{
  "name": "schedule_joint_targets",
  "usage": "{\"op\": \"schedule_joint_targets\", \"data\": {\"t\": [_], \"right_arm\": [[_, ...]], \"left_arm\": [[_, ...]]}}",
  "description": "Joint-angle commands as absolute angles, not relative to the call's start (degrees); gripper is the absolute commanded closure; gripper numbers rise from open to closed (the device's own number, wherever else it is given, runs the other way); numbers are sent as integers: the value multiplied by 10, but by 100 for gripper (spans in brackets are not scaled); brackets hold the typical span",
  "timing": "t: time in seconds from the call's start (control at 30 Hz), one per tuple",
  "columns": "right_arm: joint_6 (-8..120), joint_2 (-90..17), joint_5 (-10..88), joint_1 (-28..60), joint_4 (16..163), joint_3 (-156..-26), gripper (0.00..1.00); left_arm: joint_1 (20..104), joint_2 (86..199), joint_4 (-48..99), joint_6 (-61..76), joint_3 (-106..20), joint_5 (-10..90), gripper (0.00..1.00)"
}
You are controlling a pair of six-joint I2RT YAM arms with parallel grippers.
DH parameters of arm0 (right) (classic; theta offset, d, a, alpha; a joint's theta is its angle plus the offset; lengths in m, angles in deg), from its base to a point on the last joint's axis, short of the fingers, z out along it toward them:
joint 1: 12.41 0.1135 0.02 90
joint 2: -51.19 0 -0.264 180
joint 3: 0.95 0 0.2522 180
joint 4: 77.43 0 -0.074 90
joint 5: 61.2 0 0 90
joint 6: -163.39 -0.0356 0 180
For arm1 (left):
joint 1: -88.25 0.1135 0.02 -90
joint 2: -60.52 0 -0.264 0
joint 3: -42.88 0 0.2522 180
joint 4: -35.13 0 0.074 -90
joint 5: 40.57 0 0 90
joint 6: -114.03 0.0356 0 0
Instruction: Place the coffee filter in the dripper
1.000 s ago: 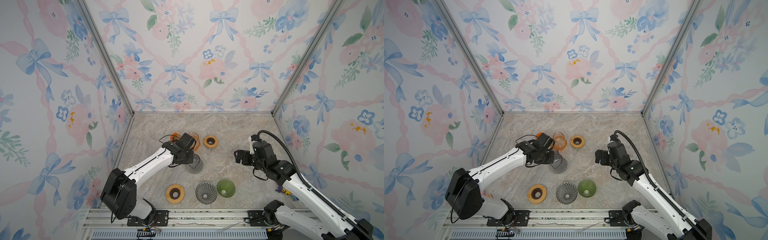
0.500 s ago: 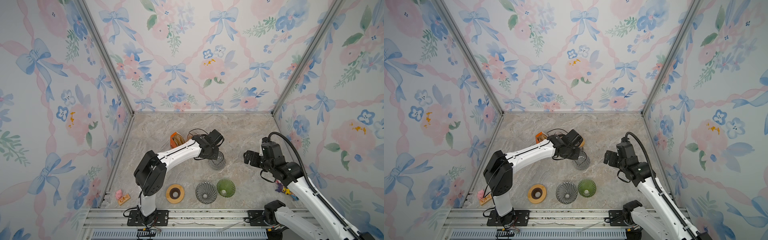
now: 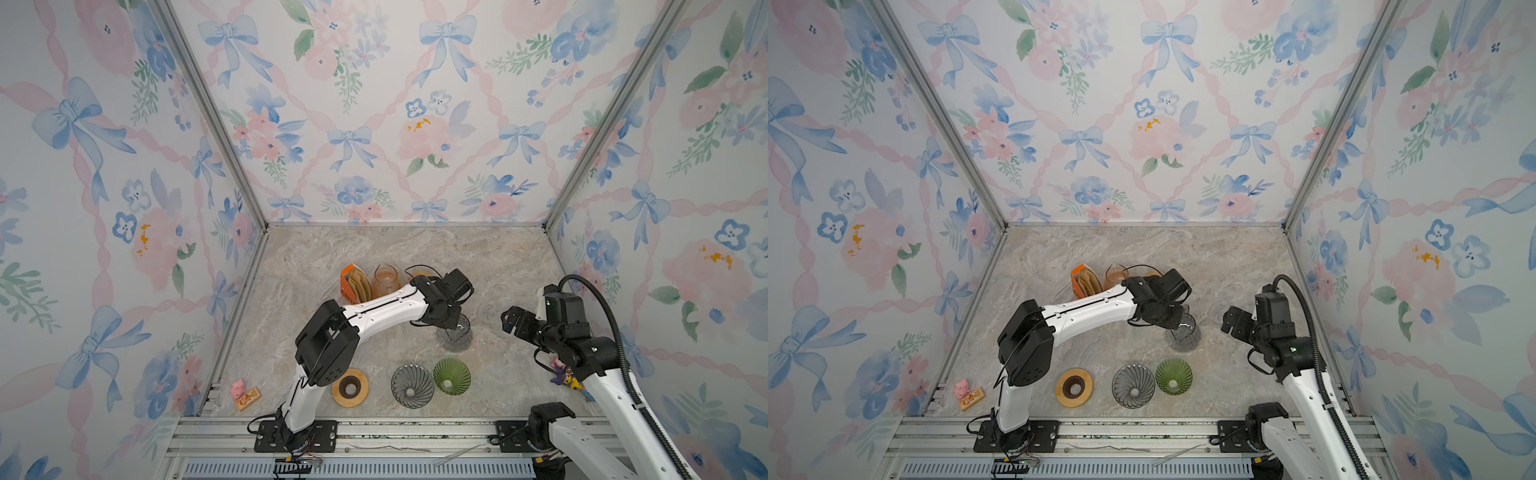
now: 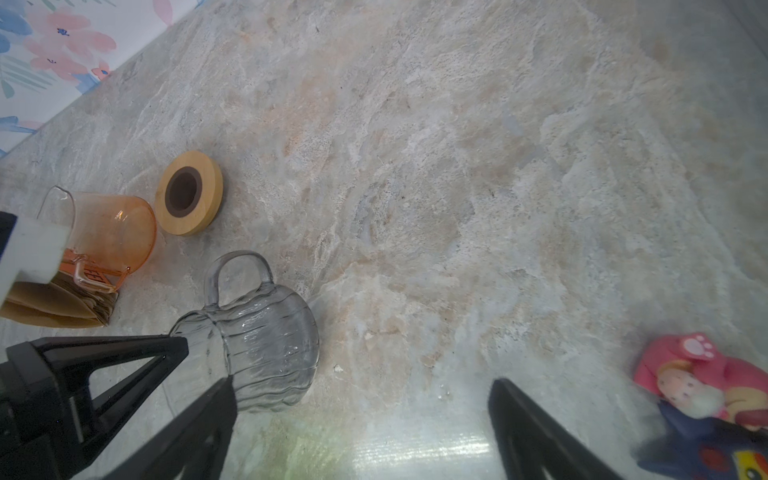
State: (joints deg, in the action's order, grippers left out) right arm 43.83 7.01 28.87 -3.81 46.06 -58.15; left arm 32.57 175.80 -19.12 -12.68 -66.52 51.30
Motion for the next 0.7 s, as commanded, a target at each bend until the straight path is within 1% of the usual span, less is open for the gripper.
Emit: {"op": "schedule_joint_targets", "data": {"t": [0.0,0.3,0.5,0.67], "right_arm": [[445,76,299,-45,452,-573,4],[445,84,312,-44,456,-572,4],[451,89,335,-45,468,-577,4],[453,64,378,-44,497,-593,3]], "left_arm": [[322,1767,-194,-140,-683,507,91],[319,1770,-193,-141,-688,503,85],[321,1757,-193,-142,-688,506,78],[333,1722,-191,-147,-691,515,71]]}}
